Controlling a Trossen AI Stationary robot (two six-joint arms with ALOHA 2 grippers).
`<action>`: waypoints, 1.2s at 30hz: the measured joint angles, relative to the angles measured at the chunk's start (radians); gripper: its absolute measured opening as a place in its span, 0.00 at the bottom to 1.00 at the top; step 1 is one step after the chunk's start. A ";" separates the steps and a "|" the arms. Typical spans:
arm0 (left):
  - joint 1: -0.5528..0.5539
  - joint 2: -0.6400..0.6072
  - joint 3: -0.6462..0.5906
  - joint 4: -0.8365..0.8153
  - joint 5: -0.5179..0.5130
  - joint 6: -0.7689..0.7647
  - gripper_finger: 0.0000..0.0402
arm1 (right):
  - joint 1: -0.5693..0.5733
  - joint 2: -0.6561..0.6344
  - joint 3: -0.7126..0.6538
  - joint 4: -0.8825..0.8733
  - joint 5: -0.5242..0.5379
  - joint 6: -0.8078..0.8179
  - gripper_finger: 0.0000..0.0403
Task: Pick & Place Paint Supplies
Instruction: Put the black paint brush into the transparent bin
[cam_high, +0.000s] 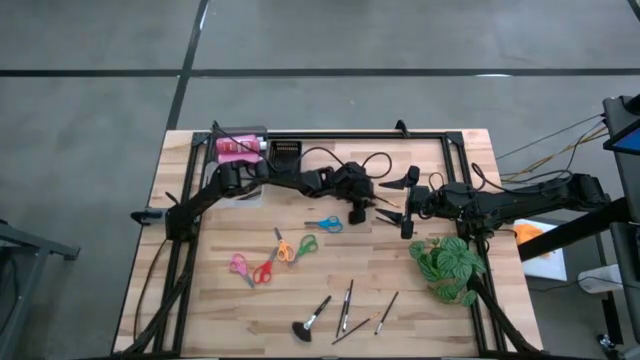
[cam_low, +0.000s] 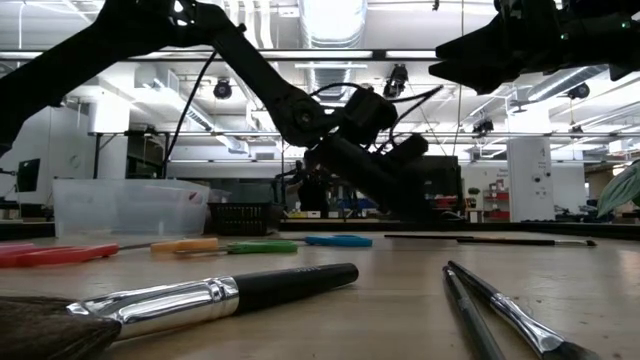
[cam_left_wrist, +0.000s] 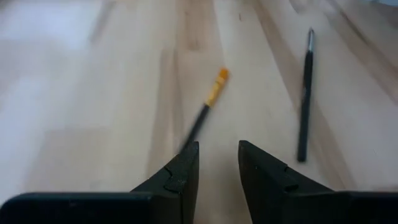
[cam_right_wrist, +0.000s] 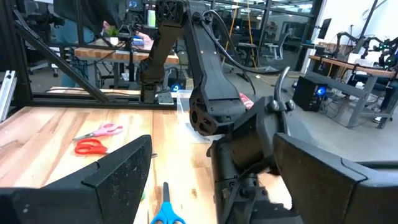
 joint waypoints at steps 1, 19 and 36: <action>0.001 -0.001 0.000 0.010 -0.001 0.000 0.28 | 0.000 0.000 0.000 0.000 0.000 0.000 0.82; 0.052 -0.001 0.000 -0.051 -0.020 -0.021 0.28 | 0.000 -0.001 0.000 0.000 0.000 0.000 0.82; 0.041 -0.007 0.004 -0.143 -0.012 -0.020 0.27 | 0.000 0.000 0.000 0.000 0.000 0.000 0.82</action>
